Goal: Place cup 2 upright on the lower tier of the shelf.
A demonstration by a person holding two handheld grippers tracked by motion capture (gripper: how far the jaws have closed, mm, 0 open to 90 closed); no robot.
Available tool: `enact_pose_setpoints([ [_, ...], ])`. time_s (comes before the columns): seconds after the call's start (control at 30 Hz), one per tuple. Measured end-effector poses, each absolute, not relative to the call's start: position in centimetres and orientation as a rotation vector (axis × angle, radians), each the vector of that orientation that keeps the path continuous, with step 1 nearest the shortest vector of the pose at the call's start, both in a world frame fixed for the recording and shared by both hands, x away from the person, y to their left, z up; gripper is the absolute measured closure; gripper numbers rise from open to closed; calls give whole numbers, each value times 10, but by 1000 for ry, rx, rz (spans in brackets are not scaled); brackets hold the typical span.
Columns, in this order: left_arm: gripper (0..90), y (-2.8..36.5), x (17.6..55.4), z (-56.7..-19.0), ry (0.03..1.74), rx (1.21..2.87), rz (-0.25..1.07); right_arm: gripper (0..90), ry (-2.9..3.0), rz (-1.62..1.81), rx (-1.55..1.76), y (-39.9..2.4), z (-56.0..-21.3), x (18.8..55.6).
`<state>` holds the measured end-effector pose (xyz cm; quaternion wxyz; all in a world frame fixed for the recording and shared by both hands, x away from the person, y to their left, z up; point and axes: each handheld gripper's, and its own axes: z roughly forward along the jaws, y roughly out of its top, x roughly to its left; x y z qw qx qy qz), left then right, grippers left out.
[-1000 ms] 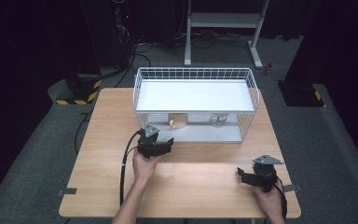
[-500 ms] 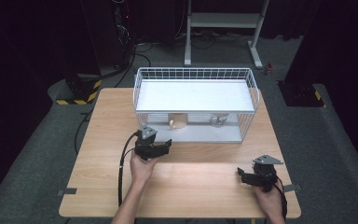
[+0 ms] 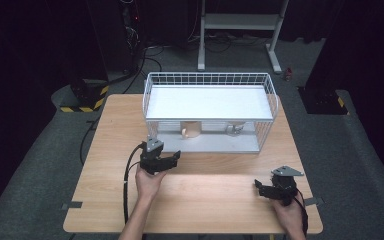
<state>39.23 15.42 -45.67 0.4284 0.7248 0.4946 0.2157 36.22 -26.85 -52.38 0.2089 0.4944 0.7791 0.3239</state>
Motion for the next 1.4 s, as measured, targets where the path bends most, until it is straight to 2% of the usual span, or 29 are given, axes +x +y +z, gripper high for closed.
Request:
enact_pose_setpoints([
  [1.4,271,187,359,-462,1284,1751,562,178,2169,901,1370,-269,-524,362],
])
